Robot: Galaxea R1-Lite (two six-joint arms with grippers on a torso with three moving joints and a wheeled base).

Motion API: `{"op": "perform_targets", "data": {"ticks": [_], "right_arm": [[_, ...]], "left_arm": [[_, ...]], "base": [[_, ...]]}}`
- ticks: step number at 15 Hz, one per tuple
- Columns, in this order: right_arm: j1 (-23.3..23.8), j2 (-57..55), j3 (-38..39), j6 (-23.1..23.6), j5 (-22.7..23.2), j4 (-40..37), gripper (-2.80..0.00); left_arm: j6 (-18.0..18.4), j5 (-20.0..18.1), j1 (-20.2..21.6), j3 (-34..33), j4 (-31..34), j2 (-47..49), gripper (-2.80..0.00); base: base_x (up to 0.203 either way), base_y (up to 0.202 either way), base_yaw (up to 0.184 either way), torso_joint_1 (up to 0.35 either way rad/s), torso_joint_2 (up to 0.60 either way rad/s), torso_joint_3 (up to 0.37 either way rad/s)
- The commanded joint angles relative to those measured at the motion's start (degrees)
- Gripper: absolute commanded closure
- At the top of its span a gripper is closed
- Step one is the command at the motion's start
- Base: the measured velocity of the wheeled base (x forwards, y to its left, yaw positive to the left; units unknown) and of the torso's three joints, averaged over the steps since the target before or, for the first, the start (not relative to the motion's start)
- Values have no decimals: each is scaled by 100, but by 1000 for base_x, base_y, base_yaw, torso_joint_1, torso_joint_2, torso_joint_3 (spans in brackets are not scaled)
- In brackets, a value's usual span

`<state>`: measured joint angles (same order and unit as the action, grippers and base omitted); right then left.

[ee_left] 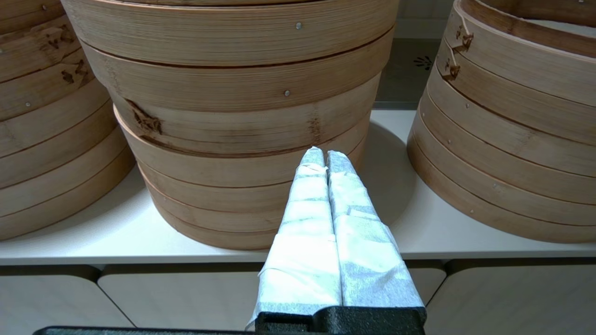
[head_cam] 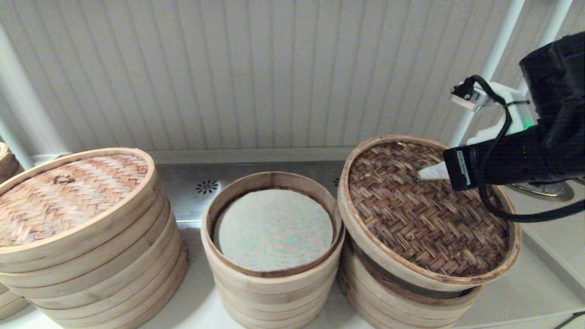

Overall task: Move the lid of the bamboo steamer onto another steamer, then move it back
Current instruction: Put the steamer

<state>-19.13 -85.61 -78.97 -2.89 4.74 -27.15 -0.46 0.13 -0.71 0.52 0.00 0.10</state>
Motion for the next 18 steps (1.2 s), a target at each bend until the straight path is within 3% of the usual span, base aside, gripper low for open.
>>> {"op": "perform_targets", "data": {"ticks": [1,8,14,18], "right_arm": [[-125,210,-110,-129,0,-10,0],[-469,-102,-759,-166,154,19,0],[-1120,-987,-2103,-176,197,-254,0],[-1299,-1639,-3093,-185,192,-681,0]], "left_arm": [[2,4,0,0,0,-1,0],[1,-5,0,0,0,-1,0],[2,4,0,0,0,-1,0],[2,4,0,0,0,-1,0]], "base": [[0,0,0,0,0,0],[0,0,0,0,0,0],[0,0,0,0,0,0],[0,0,0,0,0,0]]}}
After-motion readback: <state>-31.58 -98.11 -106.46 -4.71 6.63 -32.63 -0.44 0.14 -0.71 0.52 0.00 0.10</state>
